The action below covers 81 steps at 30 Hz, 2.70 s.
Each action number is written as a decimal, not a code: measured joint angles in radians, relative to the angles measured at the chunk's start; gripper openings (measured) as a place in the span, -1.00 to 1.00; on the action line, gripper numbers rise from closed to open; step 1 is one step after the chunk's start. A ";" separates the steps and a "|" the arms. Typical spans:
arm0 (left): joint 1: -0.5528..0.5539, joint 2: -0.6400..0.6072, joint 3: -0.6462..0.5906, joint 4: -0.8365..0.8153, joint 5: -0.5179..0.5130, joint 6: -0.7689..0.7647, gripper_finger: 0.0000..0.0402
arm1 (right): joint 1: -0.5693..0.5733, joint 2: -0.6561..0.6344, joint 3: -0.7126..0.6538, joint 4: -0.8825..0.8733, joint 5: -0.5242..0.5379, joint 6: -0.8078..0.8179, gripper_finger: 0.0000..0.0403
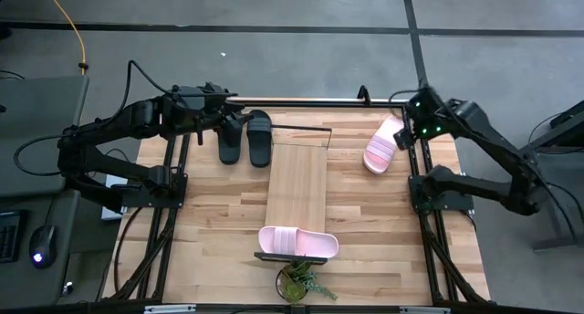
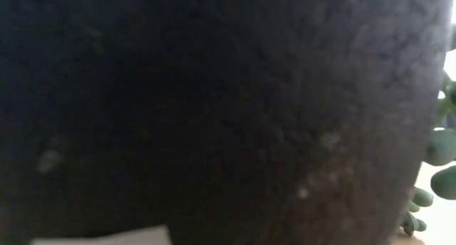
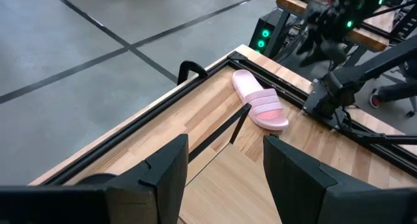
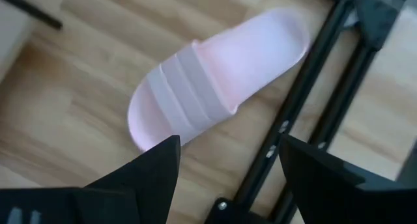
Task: Pick and place slides into the shelf
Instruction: Put the pink slides on the shelf
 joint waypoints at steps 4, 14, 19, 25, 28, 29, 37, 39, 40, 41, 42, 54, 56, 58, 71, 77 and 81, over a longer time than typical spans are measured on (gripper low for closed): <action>0.000 0.000 0.000 0.000 0.000 0.000 -0.08 | 0.107 0.001 -0.087 0.031 0.001 0.087 0.24; 0.000 0.000 0.000 -0.003 0.000 0.003 -0.08 | 0.399 0.001 -0.202 0.192 0.081 0.288 0.24; 0.000 0.000 0.000 -0.025 -0.002 0.004 -0.08 | 0.545 0.010 -0.206 0.194 0.202 0.333 0.24; 0.000 0.000 0.000 -0.034 -0.004 0.011 -0.08 | 0.684 0.059 -0.206 0.194 0.316 0.372 0.24; 0.000 0.000 0.000 -0.040 -0.004 0.012 -0.08 | 0.739 0.100 -0.206 0.194 0.364 0.390 0.24; 0.000 0.000 0.000 -0.043 -0.004 0.011 -0.08 | 0.756 0.117 -0.206 0.194 0.380 0.396 0.24; 0.000 0.000 0.000 -0.054 -0.004 0.011 -0.08 | 0.855 0.249 -0.206 0.217 0.418 0.435 0.24; 0.000 0.000 0.000 -0.054 -0.004 0.012 -0.08 | 0.872 0.277 -0.206 0.220 0.423 0.453 0.24; 0.000 0.000 0.000 -0.054 -0.004 0.011 -0.08 | 0.881 0.290 -0.206 0.224 0.423 0.464 0.24; 0.000 0.000 0.000 -0.054 -0.004 0.011 -0.08 | 0.889 0.304 -0.206 0.228 0.424 0.470 0.24; 0.000 0.000 0.000 -0.054 -0.004 0.012 -0.08 | 0.896 0.316 -0.206 0.231 0.428 0.477 0.24; 0.000 0.000 0.000 -0.054 -0.003 0.011 -0.08 | 0.921 0.464 -0.206 0.235 0.451 0.561 0.24; 0.000 0.000 0.000 -0.054 -0.003 0.011 -0.08 | 0.921 0.489 -0.206 0.235 0.450 0.572 0.24; 0.000 0.000 0.000 -0.054 -0.003 0.011 -0.08 | 0.921 0.508 -0.214 0.240 0.445 0.582 0.24; 0.000 0.000 0.000 -0.052 -0.003 0.011 -0.08 | 0.921 0.507 -0.299 0.279 0.346 0.673 0.24; 0.000 0.000 0.000 -0.050 -0.002 0.010 -0.08 | 0.917 0.486 -0.279 0.286 0.400 0.654 0.24; 0.000 0.000 0.000 -0.050 -0.002 0.004 -0.08 | 0.899 0.486 -0.278 0.284 0.399 0.621 0.24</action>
